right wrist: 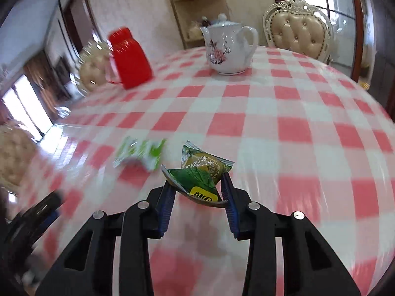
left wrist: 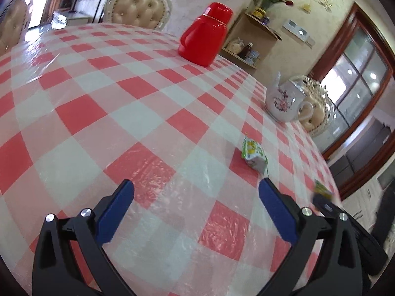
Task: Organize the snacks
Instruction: 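Grasp the green-printed packet with the right tool while the left tool grasps the lemon packet, then lift the lemon packet with the left tool while the right tool lifts the green packet, then carry both packets over the clear container and open both tools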
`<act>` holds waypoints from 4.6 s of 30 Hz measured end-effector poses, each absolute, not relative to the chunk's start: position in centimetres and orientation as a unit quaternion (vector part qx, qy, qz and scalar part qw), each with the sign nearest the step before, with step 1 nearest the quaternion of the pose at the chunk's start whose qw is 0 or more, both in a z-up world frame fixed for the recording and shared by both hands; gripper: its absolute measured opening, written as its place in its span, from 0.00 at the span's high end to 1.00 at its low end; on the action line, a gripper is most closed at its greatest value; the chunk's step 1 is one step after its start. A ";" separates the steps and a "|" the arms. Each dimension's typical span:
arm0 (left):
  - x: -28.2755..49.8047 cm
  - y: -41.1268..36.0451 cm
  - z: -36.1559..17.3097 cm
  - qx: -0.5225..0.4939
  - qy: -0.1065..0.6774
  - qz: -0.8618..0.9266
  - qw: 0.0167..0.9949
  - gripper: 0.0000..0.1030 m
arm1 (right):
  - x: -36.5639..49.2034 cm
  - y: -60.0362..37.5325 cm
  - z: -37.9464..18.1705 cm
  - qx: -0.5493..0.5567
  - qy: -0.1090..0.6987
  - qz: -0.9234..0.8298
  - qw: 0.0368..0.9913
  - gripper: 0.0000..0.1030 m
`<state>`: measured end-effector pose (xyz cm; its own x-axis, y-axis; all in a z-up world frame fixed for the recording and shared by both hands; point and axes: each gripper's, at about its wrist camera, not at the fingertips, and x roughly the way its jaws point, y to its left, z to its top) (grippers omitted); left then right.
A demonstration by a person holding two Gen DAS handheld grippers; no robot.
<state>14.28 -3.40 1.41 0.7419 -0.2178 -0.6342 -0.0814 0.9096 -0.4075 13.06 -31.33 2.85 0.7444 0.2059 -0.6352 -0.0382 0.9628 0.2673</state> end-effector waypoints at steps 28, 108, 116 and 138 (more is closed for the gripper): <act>24.3 -16.0 0.9 -0.015 0.427 -0.108 0.898 0.60 | 9.2 -34.4 2.9 0.160 0.327 0.038 0.931 0.63; -20.4 7.3 4.9 0.056 0.402 -0.087 0.910 0.60 | -20.4 -8.5 4.6 -0.046 0.348 0.227 0.909 0.63; -22.2 10.7 4.4 0.065 0.412 -0.072 0.906 0.60 | -21.9 -4.4 4.7 -0.072 0.350 0.272 0.893 0.63; -27.7 24.3 1.5 0.049 0.463 0.017 0.885 0.60 | -26.8 9.3 3.2 -0.175 0.365 0.409 0.818 0.63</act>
